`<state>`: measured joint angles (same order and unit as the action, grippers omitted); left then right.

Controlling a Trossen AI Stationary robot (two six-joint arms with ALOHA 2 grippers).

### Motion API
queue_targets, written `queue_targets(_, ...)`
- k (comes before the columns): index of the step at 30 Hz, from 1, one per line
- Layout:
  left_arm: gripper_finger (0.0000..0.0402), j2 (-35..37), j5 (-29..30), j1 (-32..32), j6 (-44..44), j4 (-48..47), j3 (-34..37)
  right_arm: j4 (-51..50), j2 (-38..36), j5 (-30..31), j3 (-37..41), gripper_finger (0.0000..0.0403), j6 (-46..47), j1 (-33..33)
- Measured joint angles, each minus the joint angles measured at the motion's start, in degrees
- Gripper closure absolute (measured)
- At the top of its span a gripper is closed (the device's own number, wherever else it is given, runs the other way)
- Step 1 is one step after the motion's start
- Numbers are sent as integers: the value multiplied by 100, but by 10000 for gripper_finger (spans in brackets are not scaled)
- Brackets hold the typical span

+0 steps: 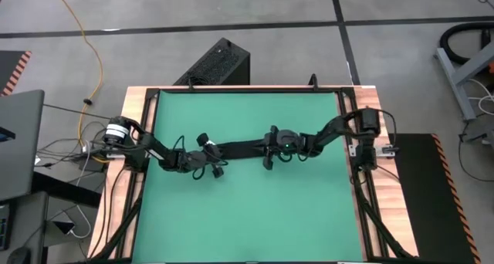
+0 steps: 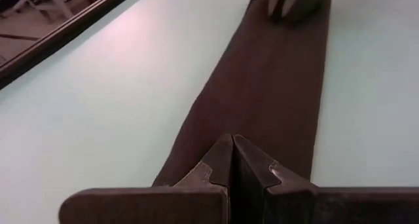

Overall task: Roll towel
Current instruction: Roll the black towel, then return to Home Position

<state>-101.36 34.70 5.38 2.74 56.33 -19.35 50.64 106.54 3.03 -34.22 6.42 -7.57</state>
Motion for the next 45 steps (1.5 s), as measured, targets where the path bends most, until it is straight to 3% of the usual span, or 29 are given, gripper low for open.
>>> queue_targets(7, 402, 0, 4, -4, -124, 8, 0, 309, 532, -5, -11, 337, 501, -242)
queue_targets(16, 402, 0, 245, -4, -272, 120, 0, 292, 566, 52, -13, 337, 569, -125)
queue_targets(20, 402, 389, -212, 16, -576, 797, 0, 304, 261, -14, 11, 337, 563, -76)
queue_targets(24, 401, 1391, -389, 17, -893, 437, -2, 268, -541, -31, -7, 337, 283, -18)
queue_targets(31, 401, 3632, -460, -342, -1231, -1589, 0, -825, -2496, -146, -2, 337, -711, -13)
queue_targets(35, 402, 5169, -1268, -886, -1095, -2572, 0, -2019, -4033, -146, -3, 337, -1202, -74)
queue_targets(40, 401, 7115, -1570, -1492, -1063, -3826, -2, -3831, -6050, 164, -8, 337, -1297, -196)
queue_targets(45, 402, 8416, -2161, -2025, -552, -5234, 0, -5250, -7554, 247, -4, 337, -1297, -199)
